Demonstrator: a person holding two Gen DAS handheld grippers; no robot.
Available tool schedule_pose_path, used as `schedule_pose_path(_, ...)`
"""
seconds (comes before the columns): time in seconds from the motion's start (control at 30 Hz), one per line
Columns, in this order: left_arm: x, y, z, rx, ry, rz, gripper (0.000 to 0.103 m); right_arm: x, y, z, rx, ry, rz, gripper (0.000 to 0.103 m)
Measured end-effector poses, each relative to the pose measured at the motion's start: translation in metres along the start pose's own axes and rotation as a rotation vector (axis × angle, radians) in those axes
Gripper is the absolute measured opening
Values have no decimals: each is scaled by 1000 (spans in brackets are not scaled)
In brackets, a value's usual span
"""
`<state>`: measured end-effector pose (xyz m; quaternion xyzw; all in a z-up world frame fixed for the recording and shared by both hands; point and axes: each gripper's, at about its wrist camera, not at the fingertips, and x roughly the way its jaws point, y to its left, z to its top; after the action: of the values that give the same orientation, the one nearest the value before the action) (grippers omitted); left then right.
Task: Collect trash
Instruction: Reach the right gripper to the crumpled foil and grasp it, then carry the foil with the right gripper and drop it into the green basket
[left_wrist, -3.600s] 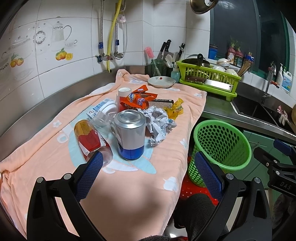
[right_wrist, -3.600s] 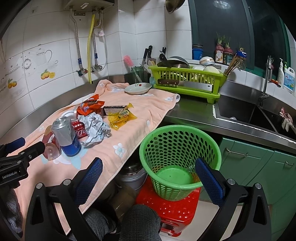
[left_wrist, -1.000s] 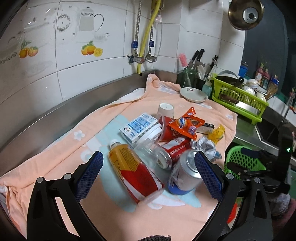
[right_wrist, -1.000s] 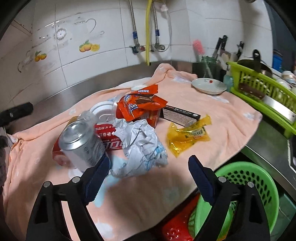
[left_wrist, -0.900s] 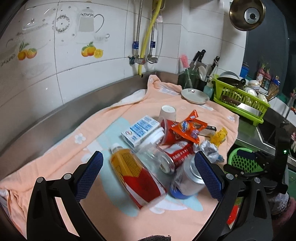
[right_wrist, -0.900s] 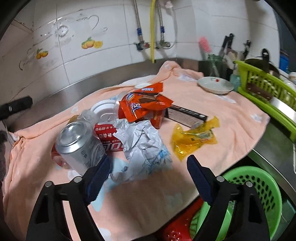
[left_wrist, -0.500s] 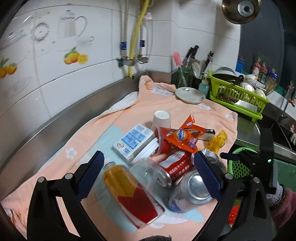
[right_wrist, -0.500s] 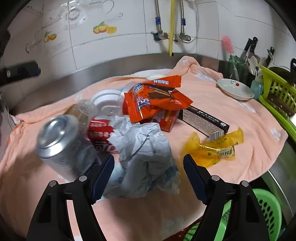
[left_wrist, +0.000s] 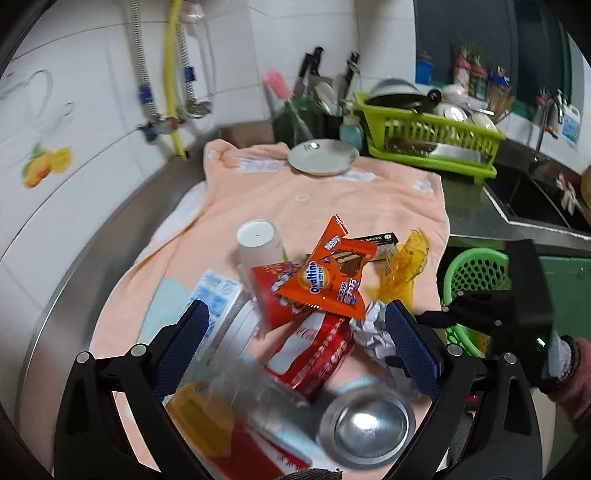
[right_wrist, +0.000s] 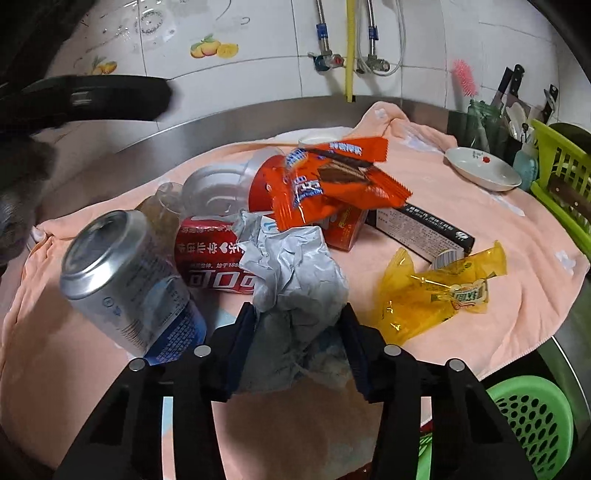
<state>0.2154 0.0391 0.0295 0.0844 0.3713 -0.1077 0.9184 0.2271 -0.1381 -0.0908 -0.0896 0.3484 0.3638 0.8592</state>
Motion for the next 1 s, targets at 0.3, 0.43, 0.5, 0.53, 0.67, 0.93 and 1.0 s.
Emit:
schedule_pose_path(0.3,50,-33,28,115,102,-82,94,-6,0,-6,21,-27,49,38)
schedule_pose_path(0.43,62,-30,32,88,125,-88,94,-8,-2,-6,31,-37,69,33)
schedule_pose_path(0.5,64,-27,32,80,127,-73,94,-11,-2,-8,37,-44,79,29)
schedule_pose_path(0.53,64,-24,32,72,126,-69,94,-12,-2,-9,41,-44,82,28)
schedule_pose_path(0.67,62,-19,31,62,127,-63,94,-17,-5,-15,79,-69,93,21)
schedule_pose_path(0.93,57,-33,34,110,114,-83,94,-49,-13,-29,153,-151,89,19)
schedule_pose_path(1.0,59,-39,35,131,119,-89,94,-60,-14,-35,162,-164,78,19)
